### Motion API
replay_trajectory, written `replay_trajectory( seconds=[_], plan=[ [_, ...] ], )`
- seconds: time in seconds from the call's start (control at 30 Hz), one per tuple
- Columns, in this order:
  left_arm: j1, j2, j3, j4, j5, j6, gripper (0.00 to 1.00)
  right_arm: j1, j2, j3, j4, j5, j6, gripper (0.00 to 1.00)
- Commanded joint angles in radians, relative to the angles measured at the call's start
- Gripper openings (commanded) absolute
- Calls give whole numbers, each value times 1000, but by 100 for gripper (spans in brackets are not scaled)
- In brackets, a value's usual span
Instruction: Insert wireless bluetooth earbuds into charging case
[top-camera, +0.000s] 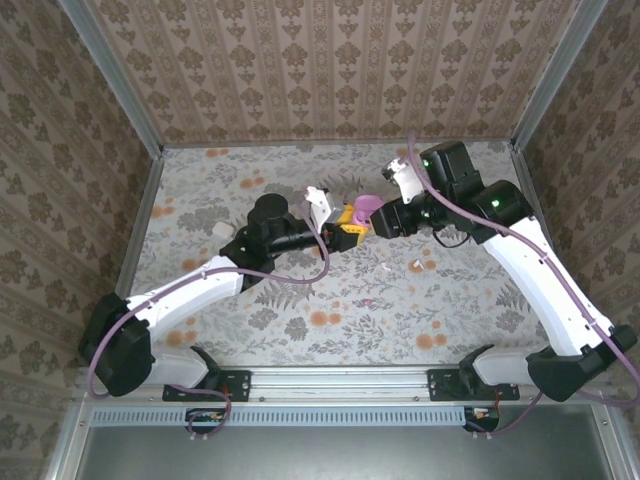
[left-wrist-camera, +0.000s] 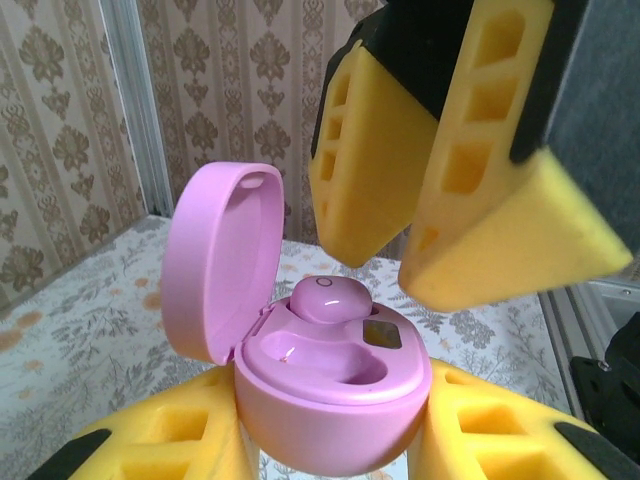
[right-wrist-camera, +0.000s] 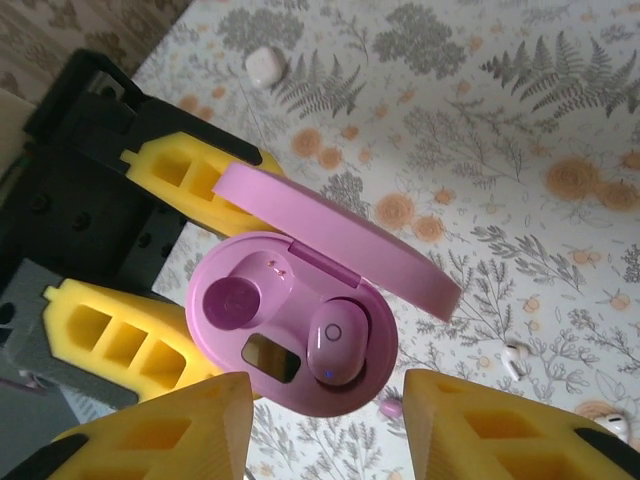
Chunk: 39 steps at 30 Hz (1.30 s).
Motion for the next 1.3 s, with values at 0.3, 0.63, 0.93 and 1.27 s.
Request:
replay_trajectory(
  seconds=[0.3,0.63,0.93,1.27],
  plan=[
    [9,-38,-15,93,-11,-38,36,-94,-75,-60,165,-162,203,39],
    [10,-42,-11,113,-13,-56,36,-93,-30,-79,143,-199,204,39],
    [10,-43,-8,112,-16,-62,36,-93,-3,-84,133,-164,213,39],
    [12,-50,-23,109,-64,-54,36,-112,-104,-105,213,-157,290,47]
  ],
)
